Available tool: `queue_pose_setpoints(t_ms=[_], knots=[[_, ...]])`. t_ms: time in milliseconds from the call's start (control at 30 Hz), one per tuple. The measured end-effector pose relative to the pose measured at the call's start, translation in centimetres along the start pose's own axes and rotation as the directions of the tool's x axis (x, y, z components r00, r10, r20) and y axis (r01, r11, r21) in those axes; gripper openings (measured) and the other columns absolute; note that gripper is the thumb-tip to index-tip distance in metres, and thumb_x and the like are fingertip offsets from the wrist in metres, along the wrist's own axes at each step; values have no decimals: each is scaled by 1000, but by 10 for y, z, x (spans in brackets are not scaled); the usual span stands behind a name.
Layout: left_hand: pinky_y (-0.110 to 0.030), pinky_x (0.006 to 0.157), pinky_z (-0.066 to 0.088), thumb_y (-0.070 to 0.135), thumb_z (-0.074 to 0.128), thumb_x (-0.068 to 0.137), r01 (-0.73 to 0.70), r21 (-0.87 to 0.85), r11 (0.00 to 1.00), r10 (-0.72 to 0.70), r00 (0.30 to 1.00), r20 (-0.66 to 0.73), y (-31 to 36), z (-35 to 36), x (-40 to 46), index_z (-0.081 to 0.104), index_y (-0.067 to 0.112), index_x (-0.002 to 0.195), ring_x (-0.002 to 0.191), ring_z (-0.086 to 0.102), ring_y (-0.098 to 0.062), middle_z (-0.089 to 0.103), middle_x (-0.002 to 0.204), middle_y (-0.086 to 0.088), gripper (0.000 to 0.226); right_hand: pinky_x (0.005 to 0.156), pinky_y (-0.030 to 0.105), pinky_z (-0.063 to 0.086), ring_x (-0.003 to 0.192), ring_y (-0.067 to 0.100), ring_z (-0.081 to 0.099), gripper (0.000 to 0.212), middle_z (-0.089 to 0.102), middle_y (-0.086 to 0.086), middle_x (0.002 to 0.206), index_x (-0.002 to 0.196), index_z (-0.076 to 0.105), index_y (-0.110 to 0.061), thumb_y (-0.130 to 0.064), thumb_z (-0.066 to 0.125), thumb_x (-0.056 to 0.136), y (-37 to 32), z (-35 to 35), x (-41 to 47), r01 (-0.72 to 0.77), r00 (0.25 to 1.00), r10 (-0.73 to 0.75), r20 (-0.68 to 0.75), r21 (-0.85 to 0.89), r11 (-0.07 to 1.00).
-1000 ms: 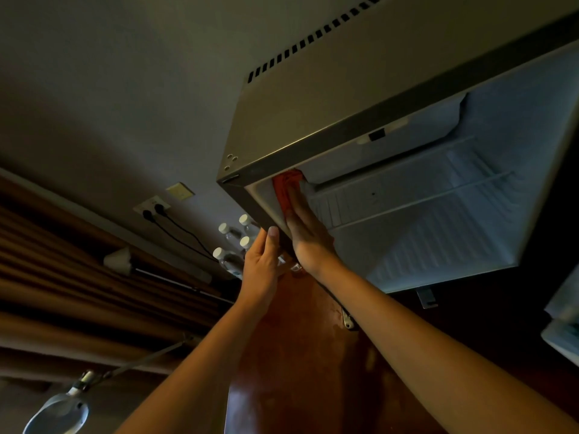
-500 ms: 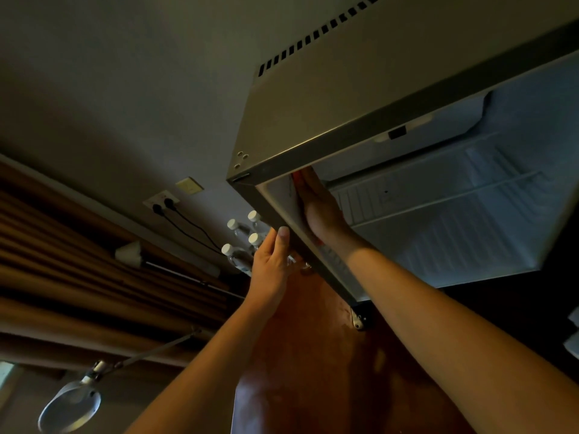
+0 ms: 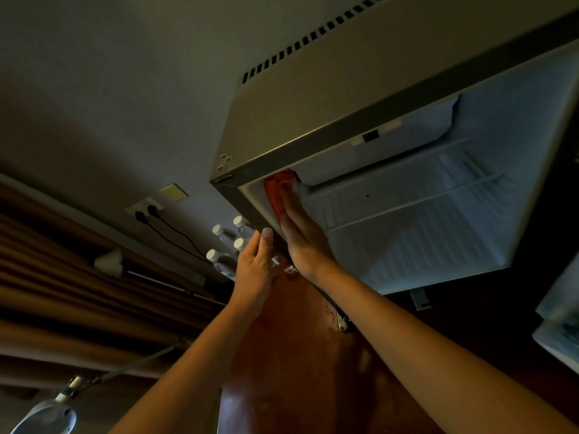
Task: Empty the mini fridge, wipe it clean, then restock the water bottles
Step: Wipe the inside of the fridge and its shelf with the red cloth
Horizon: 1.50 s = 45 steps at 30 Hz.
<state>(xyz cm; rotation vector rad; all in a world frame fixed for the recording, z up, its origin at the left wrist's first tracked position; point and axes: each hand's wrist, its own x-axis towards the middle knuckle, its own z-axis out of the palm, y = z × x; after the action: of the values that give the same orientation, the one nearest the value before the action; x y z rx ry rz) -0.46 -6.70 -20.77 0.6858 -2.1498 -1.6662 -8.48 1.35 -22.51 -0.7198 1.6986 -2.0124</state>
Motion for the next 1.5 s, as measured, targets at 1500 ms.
queue_pose_setpoints(t_ms=[1500], knots=[[-20, 72, 56, 39, 38, 97, -10, 59, 998, 9, 1000, 25, 1, -1, 1, 60, 5, 106, 87, 71, -12, 69, 93, -3, 42, 109, 55, 35, 126, 23, 50, 54, 52, 2, 139, 147, 28, -47, -66, 22, 97, -15, -3, 55, -101, 994, 101, -40, -10, 995]])
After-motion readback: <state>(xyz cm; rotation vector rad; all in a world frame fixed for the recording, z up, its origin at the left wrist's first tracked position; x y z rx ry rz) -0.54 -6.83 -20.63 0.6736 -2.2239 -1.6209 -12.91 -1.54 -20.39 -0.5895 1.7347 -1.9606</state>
